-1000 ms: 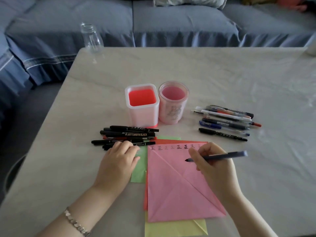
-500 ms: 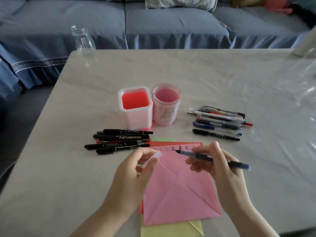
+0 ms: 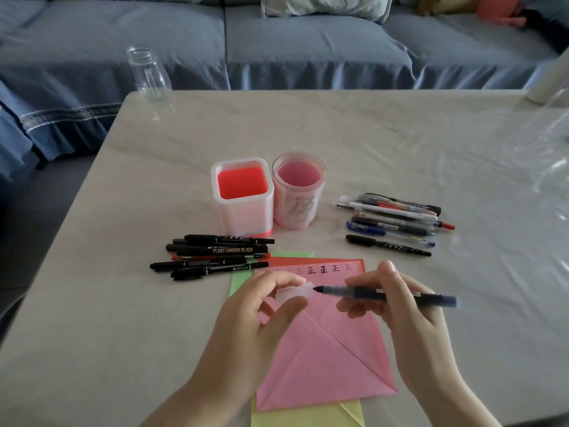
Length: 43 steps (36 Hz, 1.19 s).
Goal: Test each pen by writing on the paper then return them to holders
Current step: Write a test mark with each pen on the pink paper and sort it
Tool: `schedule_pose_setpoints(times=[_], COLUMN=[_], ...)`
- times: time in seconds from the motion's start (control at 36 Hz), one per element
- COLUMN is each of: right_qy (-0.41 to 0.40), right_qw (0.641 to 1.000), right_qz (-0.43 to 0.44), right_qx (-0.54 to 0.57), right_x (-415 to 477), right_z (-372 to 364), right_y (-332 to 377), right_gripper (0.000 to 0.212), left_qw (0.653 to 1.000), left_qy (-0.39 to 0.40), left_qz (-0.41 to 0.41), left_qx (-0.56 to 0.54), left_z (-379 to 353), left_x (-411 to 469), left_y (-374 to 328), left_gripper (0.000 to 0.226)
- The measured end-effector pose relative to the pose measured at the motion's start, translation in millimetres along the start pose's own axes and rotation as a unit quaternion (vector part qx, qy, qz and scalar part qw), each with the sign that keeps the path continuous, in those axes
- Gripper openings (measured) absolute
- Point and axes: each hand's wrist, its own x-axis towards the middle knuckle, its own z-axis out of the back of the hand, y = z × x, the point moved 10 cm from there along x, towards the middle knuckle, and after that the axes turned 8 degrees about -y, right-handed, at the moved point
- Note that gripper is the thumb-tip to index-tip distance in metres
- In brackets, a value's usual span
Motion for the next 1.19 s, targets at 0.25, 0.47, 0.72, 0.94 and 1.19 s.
schedule_pose_setpoints(times=[0.25, 0.47, 0.72, 0.94, 1.19], right_qy=[-0.005, -0.021, 0.134, 0.106, -0.009], right_qw=[0.999, 0.999, 0.988, 0.909, 0.768], right_qz=[-0.045, -0.043, 0.038, 0.052, 0.133], right_qx=[-0.011, 0.023, -0.069, -0.399, -0.626], right_x=[-4.7, 3.8, 11.0, 45.7, 109.8], right_z=[-5.6, 4.9, -1.3, 21.2, 44.0], right_y=[-11.5, -17.6, -0.1, -57.2, -51.8], right_gripper=[0.052, 0.031, 0.032, 0.03, 0.035], left_qw=[0.991, 0.979, 0.91, 0.991, 0.989], left_qy=[0.086, 0.138, 0.326, 0.108, -0.05], left_qz=[-0.103, -0.142, 0.201, 0.025, 0.014], left_qx=[-0.012, 0.051, -0.16, 0.076, 0.135], left_z=[-24.7, -40.6, -86.3, -42.4, 20.5], left_x=[-9.2, -0.5, -12.3, -0.3, -2.6], left_y=[-15.1, -28.2, 0.9, 28.5, 53.2], left_gripper=[0.02, 0.018, 0.031, 0.007, 0.021])
